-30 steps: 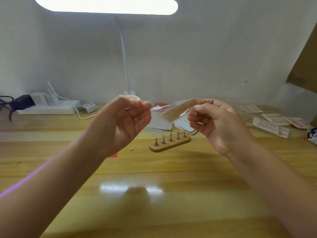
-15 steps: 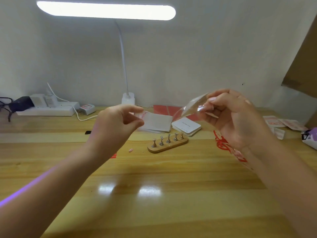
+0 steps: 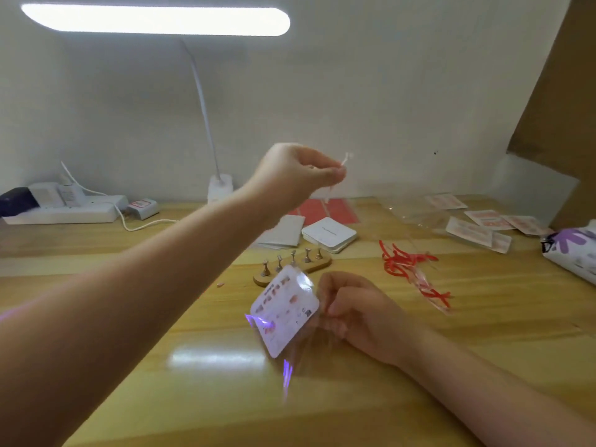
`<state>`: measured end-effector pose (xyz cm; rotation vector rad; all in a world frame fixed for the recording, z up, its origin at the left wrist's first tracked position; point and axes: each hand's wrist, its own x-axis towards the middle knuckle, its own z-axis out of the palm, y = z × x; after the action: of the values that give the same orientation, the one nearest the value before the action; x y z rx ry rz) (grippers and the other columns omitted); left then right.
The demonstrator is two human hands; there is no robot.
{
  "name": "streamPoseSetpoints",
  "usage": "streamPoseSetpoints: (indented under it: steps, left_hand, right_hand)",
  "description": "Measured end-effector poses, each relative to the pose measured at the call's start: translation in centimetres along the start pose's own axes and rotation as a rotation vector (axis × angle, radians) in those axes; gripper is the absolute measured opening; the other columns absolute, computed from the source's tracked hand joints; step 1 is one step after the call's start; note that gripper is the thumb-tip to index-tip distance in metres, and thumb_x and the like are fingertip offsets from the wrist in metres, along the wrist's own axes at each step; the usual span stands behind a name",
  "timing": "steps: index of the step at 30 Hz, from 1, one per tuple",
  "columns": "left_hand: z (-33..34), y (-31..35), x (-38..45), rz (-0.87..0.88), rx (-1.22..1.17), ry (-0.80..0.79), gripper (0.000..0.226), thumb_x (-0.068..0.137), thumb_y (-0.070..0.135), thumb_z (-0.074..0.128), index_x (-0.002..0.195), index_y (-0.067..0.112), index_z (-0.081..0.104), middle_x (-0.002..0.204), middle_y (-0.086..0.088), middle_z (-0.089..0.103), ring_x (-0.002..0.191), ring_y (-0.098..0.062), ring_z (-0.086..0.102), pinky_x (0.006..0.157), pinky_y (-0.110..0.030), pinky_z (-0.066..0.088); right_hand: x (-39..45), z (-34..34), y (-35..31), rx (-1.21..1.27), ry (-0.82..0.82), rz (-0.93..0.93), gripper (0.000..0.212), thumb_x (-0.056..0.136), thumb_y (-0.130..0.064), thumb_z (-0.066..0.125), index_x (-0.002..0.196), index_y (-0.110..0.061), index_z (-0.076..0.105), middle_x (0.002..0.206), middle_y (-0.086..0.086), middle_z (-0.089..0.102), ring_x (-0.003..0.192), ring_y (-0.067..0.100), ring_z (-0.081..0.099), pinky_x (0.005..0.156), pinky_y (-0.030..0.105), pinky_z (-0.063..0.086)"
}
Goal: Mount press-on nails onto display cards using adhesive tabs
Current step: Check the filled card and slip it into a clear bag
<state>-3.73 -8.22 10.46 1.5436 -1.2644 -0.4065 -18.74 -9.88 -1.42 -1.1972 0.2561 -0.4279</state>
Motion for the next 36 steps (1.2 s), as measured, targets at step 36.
streamPoseSetpoints:
  steps: [36]
  left_hand:
    - [14.4,-5.1,3.9,-0.025,0.159,-0.236,0.021,0.073,0.006,0.079,0.079,0.017,0.062,0.069,0.006,0.058,0.056,-0.007,0.054,0.044,-0.01,0.042]
  right_hand:
    - [0.8,-1.0,1.1,-0.378,-0.099,-0.066,0.008,0.051,-0.015,0.062,0.053,-0.021,0.067,0.056,0.002,0.056,0.049,0.012,0.043,0.05,0.026,0.03]
